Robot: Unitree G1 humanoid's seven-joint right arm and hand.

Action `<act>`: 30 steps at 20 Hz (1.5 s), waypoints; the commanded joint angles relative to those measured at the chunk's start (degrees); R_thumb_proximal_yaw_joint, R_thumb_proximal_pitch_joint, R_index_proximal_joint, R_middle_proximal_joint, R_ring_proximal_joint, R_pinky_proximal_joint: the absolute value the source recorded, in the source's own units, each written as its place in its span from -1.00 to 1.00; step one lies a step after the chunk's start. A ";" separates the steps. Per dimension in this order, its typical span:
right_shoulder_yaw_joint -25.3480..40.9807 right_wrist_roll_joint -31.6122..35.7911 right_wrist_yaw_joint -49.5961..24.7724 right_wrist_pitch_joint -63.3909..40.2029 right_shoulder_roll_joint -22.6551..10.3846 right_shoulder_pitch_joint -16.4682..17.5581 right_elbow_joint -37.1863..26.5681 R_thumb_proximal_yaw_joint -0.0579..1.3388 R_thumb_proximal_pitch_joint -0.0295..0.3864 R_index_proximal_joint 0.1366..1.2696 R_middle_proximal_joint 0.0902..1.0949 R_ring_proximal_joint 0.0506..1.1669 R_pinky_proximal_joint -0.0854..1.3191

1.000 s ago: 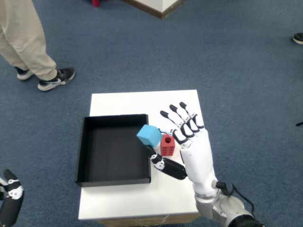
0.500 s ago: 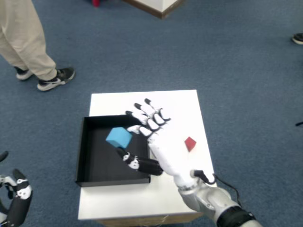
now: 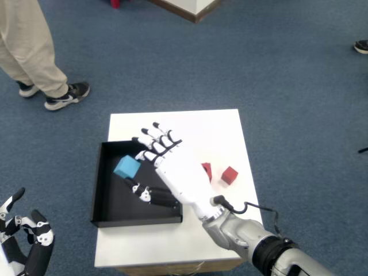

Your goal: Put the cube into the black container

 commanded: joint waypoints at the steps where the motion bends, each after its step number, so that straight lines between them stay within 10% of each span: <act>1: 3.63 7.53 1.06 3.08 0.19 -5.28 -0.10 0.84 0.01 0.60 -0.43 -0.55 -0.57; 13: 19.09 25.69 2.73 9.78 0.60 -11.77 2.86 0.83 -0.01 0.60 -0.43 -0.58 -0.59; 17: 22.24 28.83 4.18 12.30 0.63 -13.13 4.51 0.05 -0.23 -0.08 -0.47 -0.59 -0.60; 30: 26.54 34.19 3.84 13.41 0.79 -13.73 5.79 0.06 -0.10 -0.06 -0.56 -0.62 -0.65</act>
